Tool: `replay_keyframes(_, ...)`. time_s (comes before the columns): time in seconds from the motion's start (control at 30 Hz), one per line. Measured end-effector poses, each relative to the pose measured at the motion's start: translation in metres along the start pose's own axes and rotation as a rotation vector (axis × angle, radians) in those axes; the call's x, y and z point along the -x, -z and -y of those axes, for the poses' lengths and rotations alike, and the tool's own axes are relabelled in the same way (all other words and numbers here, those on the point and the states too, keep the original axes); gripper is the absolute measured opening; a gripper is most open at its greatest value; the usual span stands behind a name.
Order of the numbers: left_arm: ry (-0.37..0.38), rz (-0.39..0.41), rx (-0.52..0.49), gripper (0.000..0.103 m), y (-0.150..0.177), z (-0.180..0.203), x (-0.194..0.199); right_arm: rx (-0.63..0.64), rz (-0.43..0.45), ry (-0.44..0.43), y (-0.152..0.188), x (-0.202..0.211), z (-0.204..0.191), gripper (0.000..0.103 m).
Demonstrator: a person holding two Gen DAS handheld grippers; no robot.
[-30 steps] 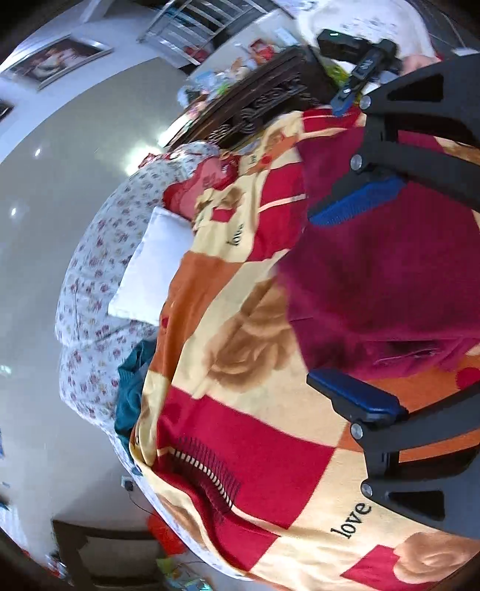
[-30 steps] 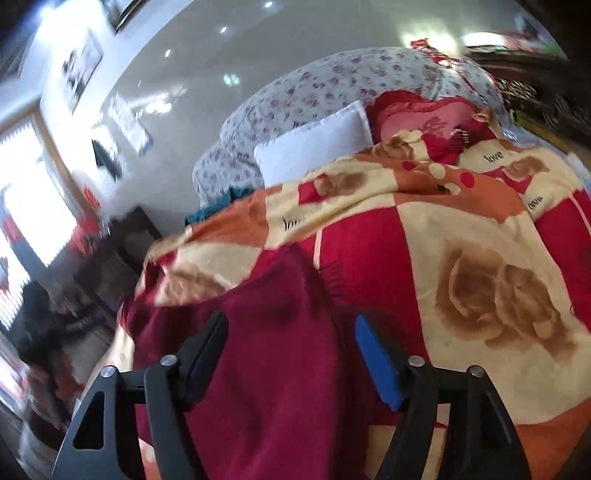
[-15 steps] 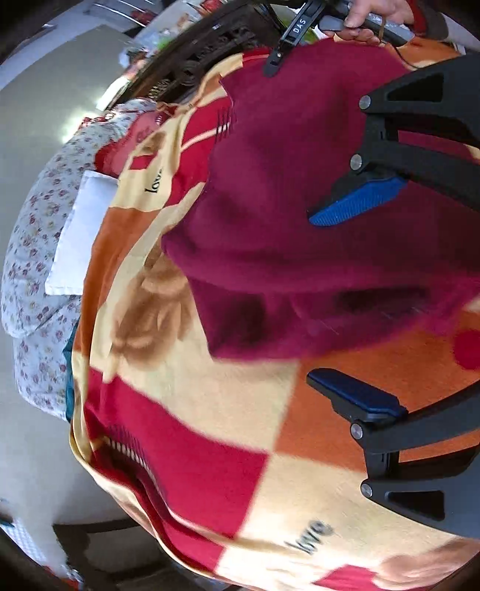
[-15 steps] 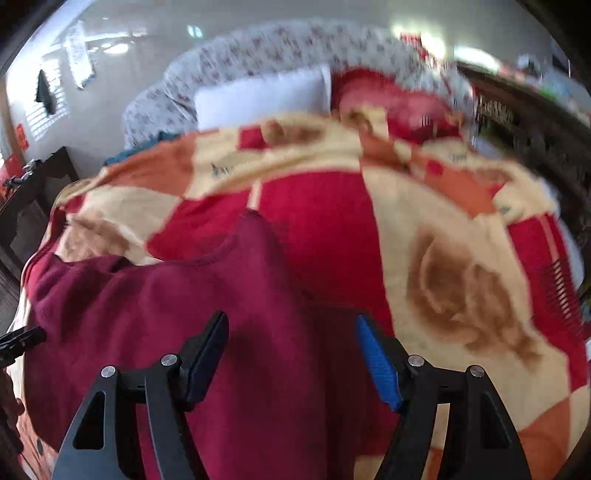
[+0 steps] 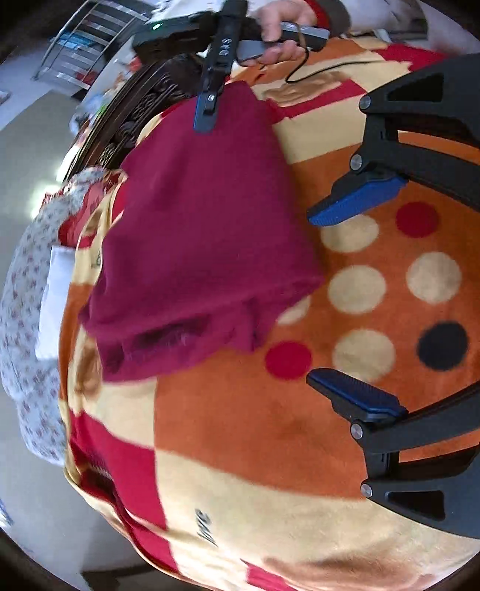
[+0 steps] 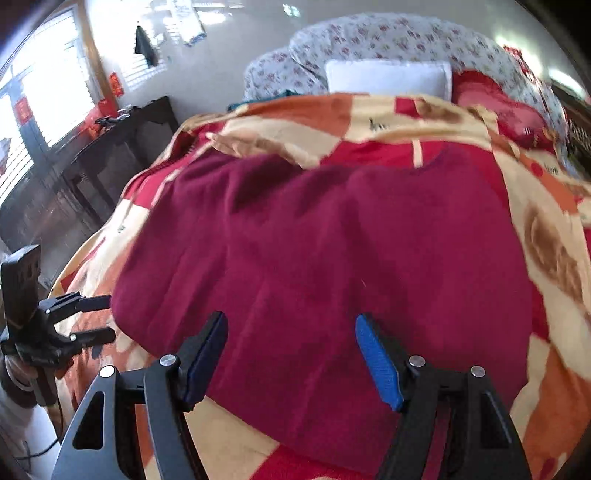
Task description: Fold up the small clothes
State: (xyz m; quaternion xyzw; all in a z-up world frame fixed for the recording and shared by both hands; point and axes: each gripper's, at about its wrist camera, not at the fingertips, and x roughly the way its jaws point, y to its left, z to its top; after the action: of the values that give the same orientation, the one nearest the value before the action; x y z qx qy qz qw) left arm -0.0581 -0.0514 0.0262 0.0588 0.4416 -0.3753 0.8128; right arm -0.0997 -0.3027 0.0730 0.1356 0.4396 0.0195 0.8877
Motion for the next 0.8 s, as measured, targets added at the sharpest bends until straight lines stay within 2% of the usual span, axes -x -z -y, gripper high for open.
replay_keyframes(0.07,0.002,0.016,-0.034,0.079,-0.005,0.009,-0.006,-0.011,0.002,-0.010,0.002,0.002,0.003,0.076)
replay_keyframes(0.13,0.008,0.019,-0.056,0.073,-0.010,0.014,-0.012,-0.004,-0.002,-0.004,0.003,0.004,0.002,0.076)
replay_keyframes(0.2,0.045,-0.017,-0.078,0.020,-0.013,0.018,-0.019,0.002,-0.004,0.004,0.002,0.005,-0.002,0.076)
replay_keyframes(0.37,0.004,-0.016,-0.164,0.010,-0.017,0.023,-0.006,0.003,0.050,0.005,-0.003,0.019,-0.004,0.076)
replay_keyframes(0.47,-0.012,-0.024,-0.166,0.009,-0.010,0.014,0.004,-0.025,0.000,0.035,0.001,0.004,0.006,0.076)
replay_keyframes(0.53,-0.008,-0.046,-0.146,0.009,-0.002,0.010,-0.004,-0.035,-0.019,0.040,0.000,-0.004,0.007,0.077)
replay_keyframes(0.57,-0.022,-0.065,-0.139,0.010,0.003,0.009,-0.012,-0.029,-0.017,0.042,-0.003,-0.003,0.003,0.078)
replay_keyframes(0.63,-0.032,-0.042,-0.143,0.010,0.006,0.011,-0.011,-0.002,0.015,0.000,-0.014,0.006,-0.013,0.078)
replay_keyframes(0.8,-0.023,0.015,-0.107,0.018,0.001,0.013,0.014,0.120,0.090,-0.054,-0.055,0.003,-0.070,0.073)
